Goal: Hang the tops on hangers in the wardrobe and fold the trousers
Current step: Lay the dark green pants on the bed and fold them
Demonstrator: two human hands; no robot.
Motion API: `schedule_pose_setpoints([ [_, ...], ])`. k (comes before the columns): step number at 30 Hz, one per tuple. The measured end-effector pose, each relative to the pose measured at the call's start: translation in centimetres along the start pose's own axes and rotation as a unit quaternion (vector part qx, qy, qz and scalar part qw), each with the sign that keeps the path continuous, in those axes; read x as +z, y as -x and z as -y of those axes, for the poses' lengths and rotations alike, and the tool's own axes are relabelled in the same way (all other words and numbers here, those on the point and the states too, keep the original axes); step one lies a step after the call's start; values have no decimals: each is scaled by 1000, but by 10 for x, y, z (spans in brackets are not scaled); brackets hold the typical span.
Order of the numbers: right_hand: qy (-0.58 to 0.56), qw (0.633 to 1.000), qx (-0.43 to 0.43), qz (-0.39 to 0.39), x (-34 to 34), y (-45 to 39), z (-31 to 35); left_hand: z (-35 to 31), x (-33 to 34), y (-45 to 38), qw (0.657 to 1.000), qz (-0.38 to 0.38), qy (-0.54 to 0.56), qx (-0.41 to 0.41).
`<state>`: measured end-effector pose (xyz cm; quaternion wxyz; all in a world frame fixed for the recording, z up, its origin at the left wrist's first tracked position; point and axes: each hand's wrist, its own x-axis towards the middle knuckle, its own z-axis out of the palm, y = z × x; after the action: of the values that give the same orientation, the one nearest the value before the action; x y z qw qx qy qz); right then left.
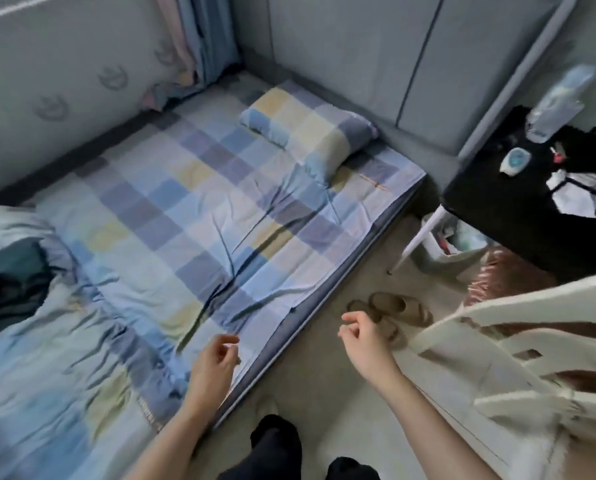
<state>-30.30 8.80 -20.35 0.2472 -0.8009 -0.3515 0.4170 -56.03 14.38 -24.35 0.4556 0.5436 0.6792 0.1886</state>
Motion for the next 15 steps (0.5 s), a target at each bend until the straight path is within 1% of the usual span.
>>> schedule_pose_setpoints([
  [2,15,999,-16,36,32,-19,31,20,-37,-17,999,-37,16,-30],
  [4,49,994,-43,90,73,-39,67,42,-77,-32,992,-94,42,-68],
  [6,71,987,-70,128,102,-55,97,59,-102,-42,984,-136,56,-98],
  [11,120,961,-127,214,162,-102,155,87,-127,-58,957,-205,101,-178],
  [15,155,932,-155,288,203,-138,191,100,-129,-69,921,-266,144,-247],
])
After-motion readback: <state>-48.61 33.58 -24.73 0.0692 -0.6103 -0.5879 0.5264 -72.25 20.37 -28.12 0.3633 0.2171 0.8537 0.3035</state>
